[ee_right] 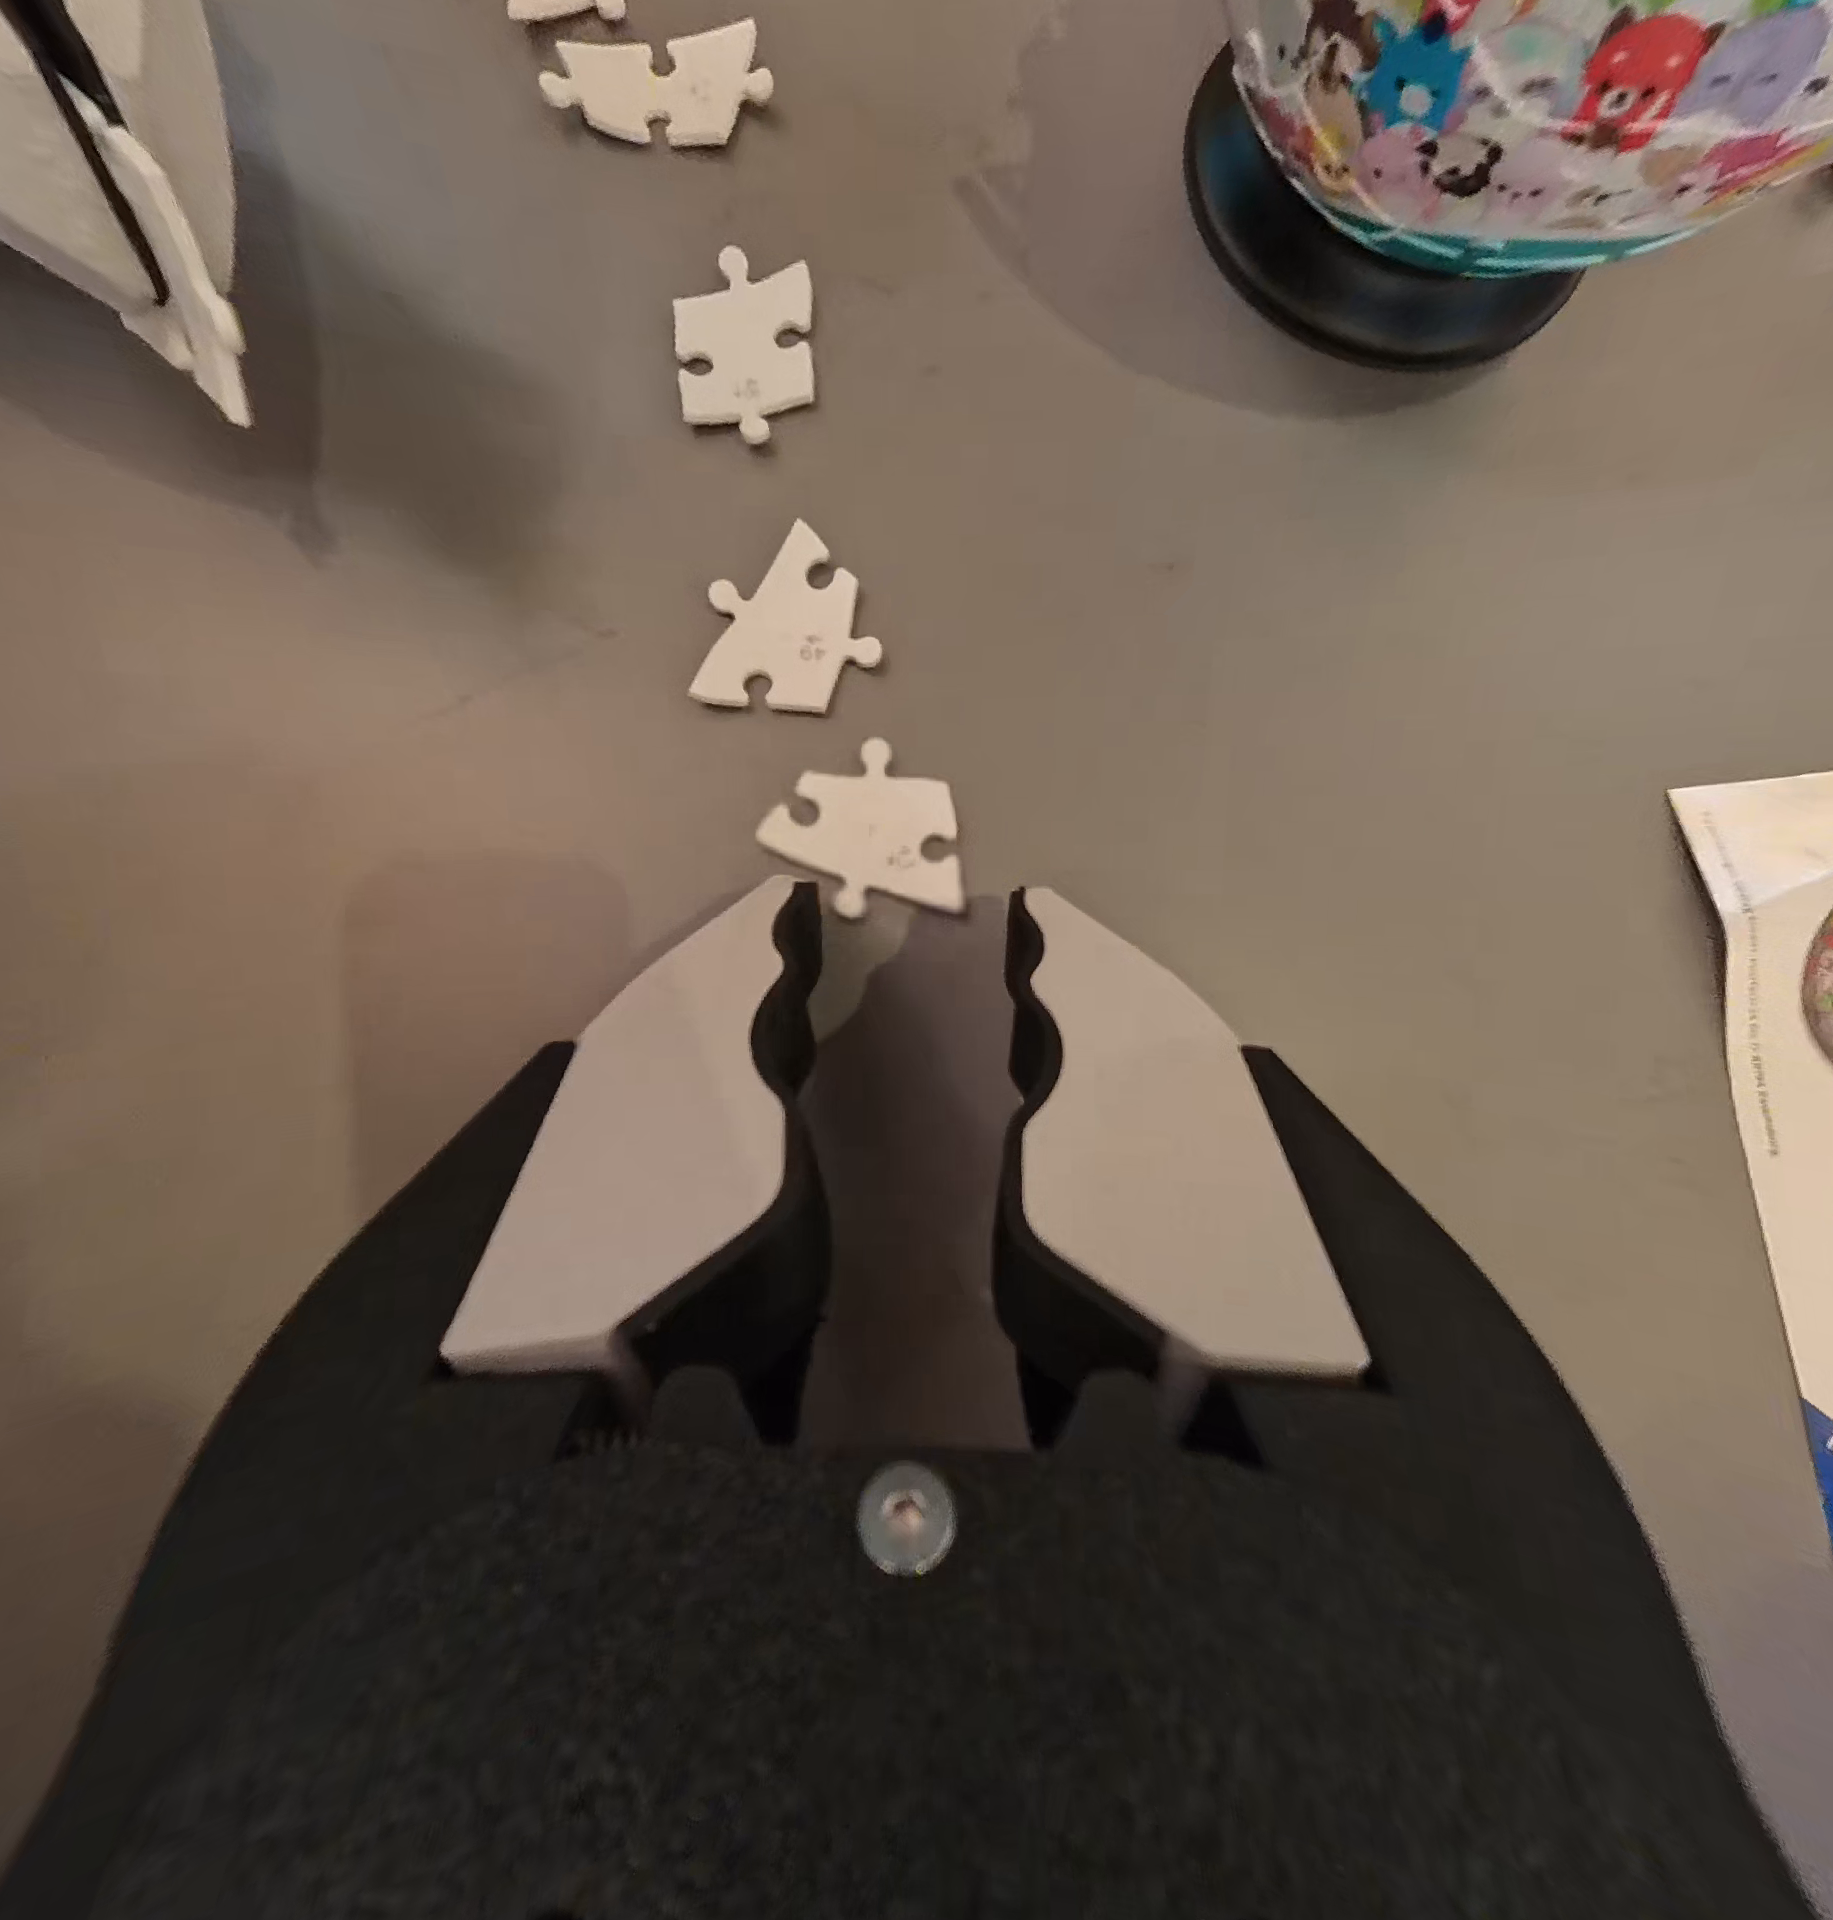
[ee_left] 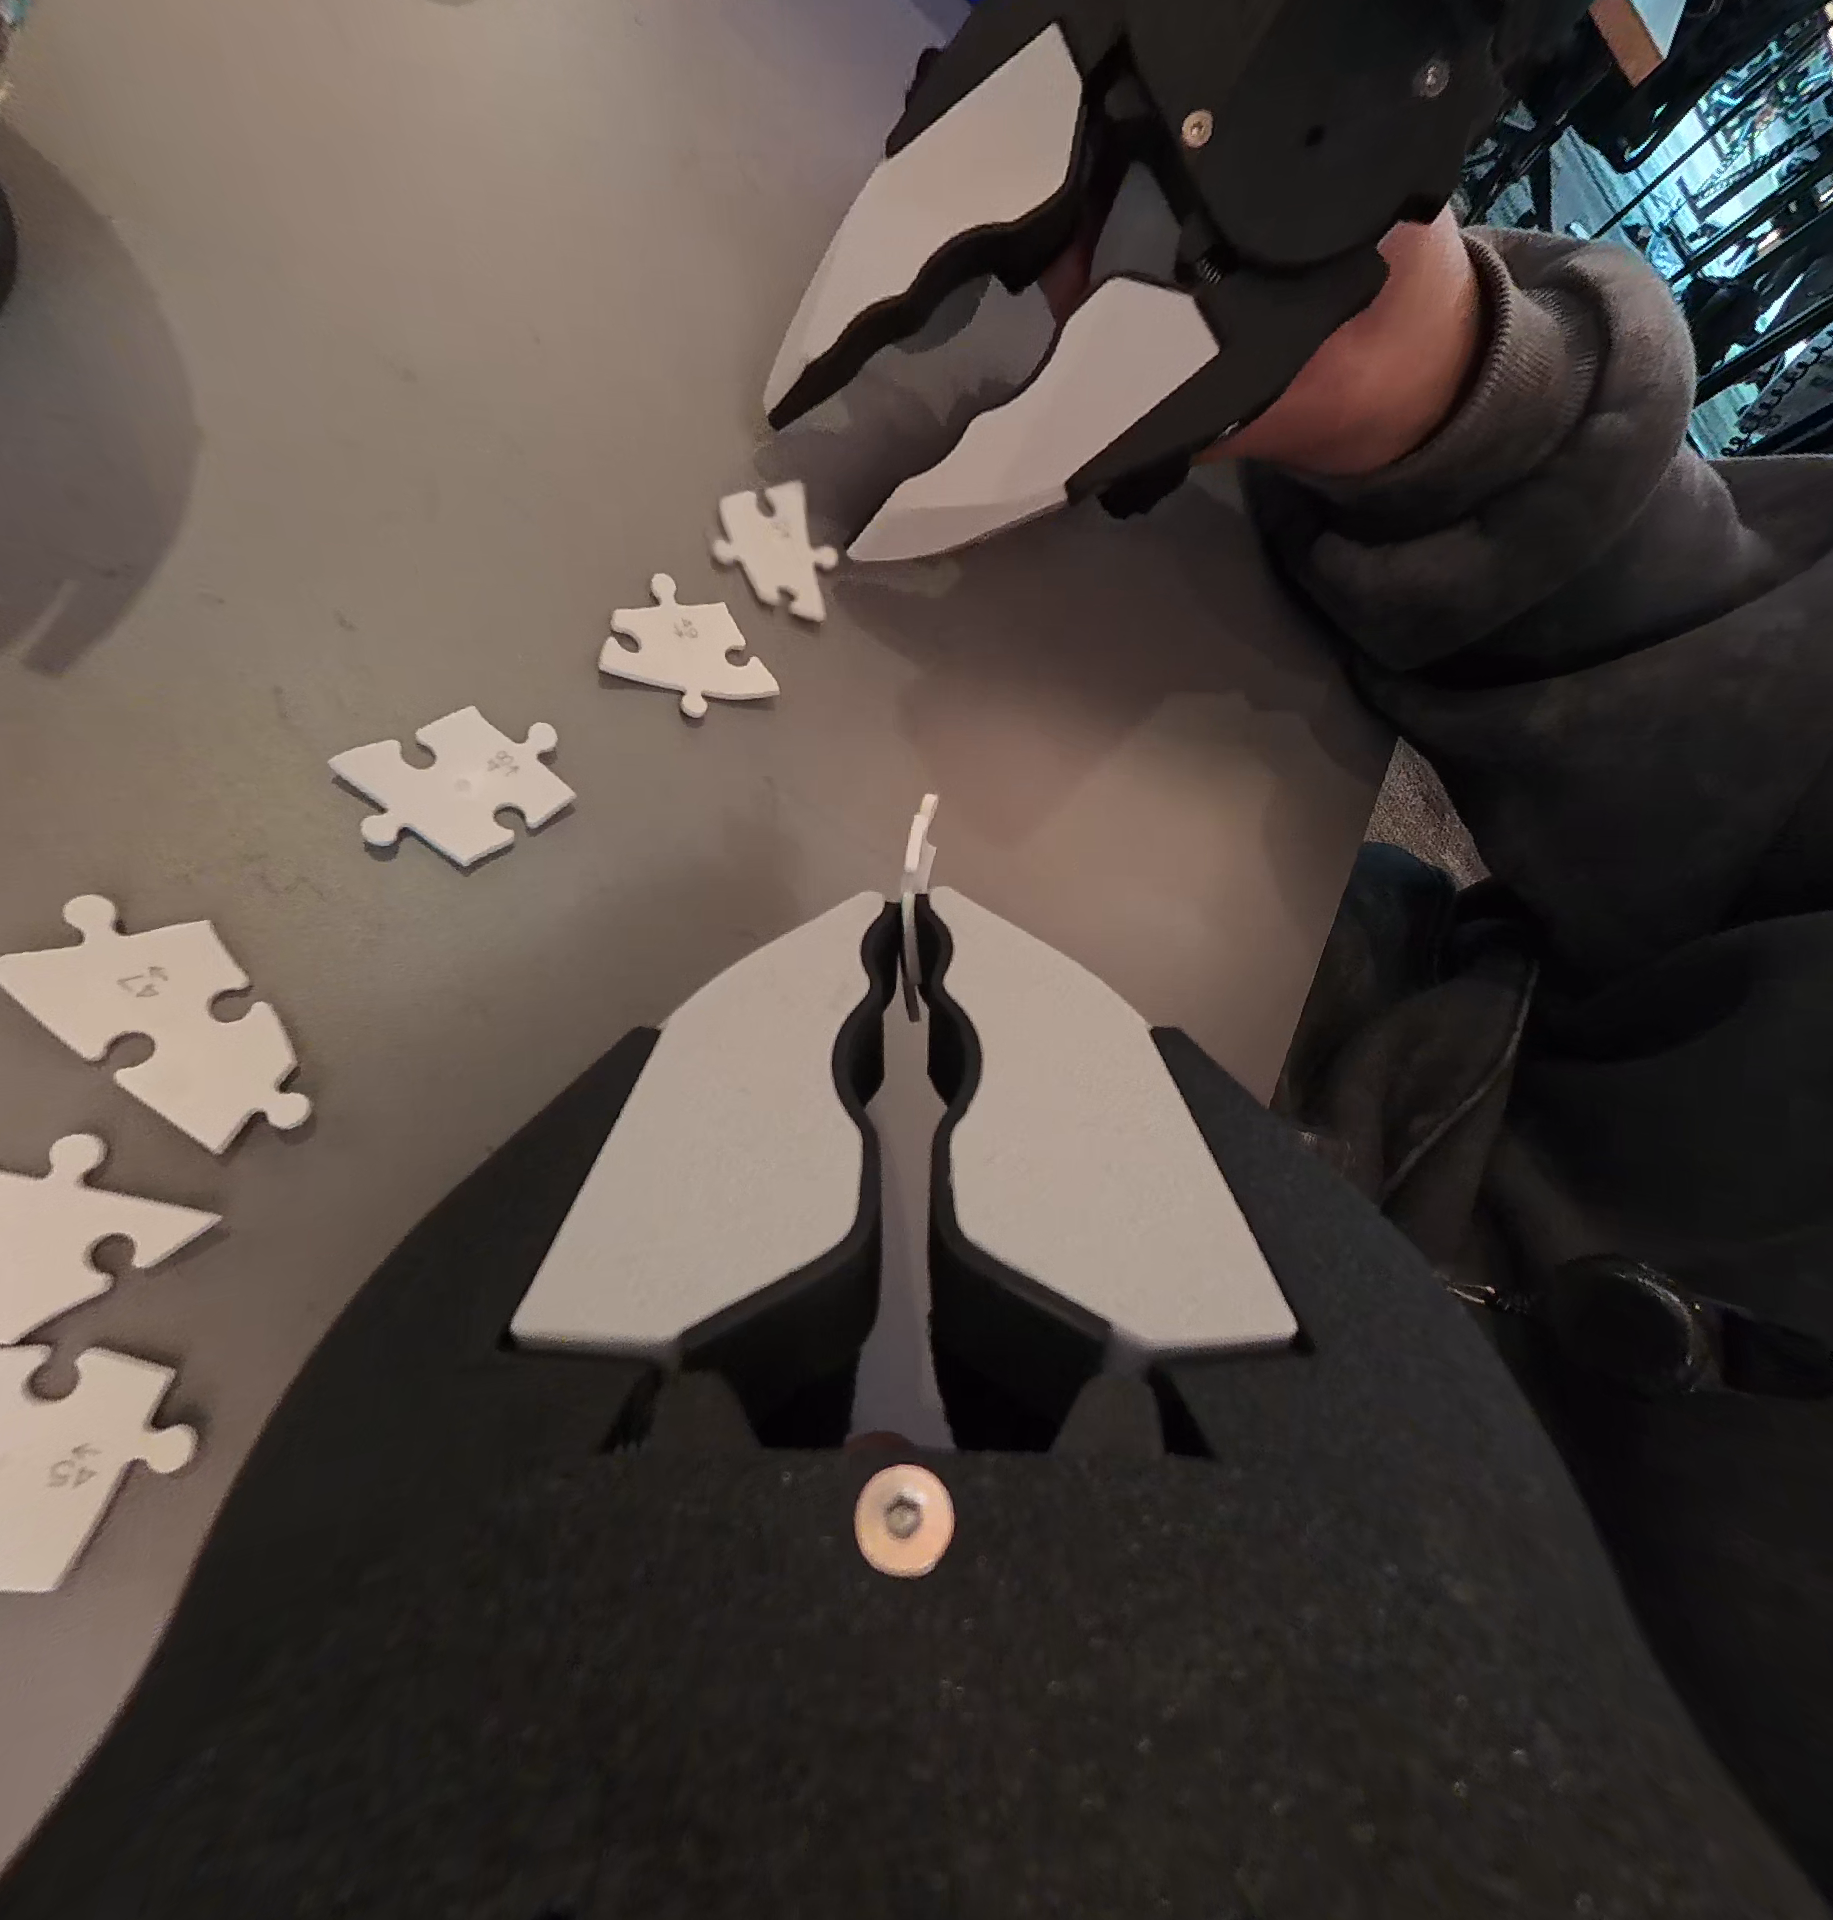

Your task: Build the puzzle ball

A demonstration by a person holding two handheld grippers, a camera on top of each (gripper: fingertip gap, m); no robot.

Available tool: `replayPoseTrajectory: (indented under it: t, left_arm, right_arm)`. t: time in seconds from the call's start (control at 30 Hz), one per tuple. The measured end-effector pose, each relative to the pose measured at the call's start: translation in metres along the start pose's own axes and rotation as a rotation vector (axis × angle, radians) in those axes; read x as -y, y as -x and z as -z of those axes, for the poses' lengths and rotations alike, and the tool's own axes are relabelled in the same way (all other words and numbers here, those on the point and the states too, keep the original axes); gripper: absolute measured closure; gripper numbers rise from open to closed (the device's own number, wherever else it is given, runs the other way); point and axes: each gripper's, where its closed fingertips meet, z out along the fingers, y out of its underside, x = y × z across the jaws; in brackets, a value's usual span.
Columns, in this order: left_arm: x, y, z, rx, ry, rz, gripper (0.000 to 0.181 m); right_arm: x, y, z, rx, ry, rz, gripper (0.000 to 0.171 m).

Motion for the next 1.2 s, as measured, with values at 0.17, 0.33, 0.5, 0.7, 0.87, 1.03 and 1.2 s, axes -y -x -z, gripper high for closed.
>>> replayPoseTrajectory:
  t: [0.17,0.33,0.5,0.7,0.87,1.03,1.2]
  left_arm:
    - [-0.001,-0.001,-0.001,-0.002,0.005,-0.002,0.179]
    - [0.0,-0.001,-0.001,0.0,0.005,-0.003,0.179]
    - [0.0,0.0,0.0,-0.017,-0.004,0.018,0.179]
    - [-0.007,-0.006,-0.001,-0.119,0.025,0.122,0.179]
    - [-0.017,-0.028,-0.006,-0.316,0.082,0.302,0.179]
    - [-0.025,-0.04,-0.007,-0.378,0.159,0.33,0.179]
    - [-0.052,-0.041,-0.009,-0.33,0.352,0.338,0.179]
  right_arm:
    - [0.002,0.009,-0.01,0.03,0.011,0.032,0.142]
    - [0.003,0.009,-0.012,0.025,0.018,0.039,0.142]
    - [0.002,0.011,-0.01,0.003,0.038,0.065,0.142]
    - [0.024,0.055,0.012,0.077,-0.092,0.101,0.142]
    - [0.041,0.105,0.026,0.086,-0.178,0.276,0.142]
    - [0.029,0.115,0.024,-0.034,-0.09,0.555,0.143]
    - [0.012,0.132,0.015,0.017,0.002,0.729,0.143]
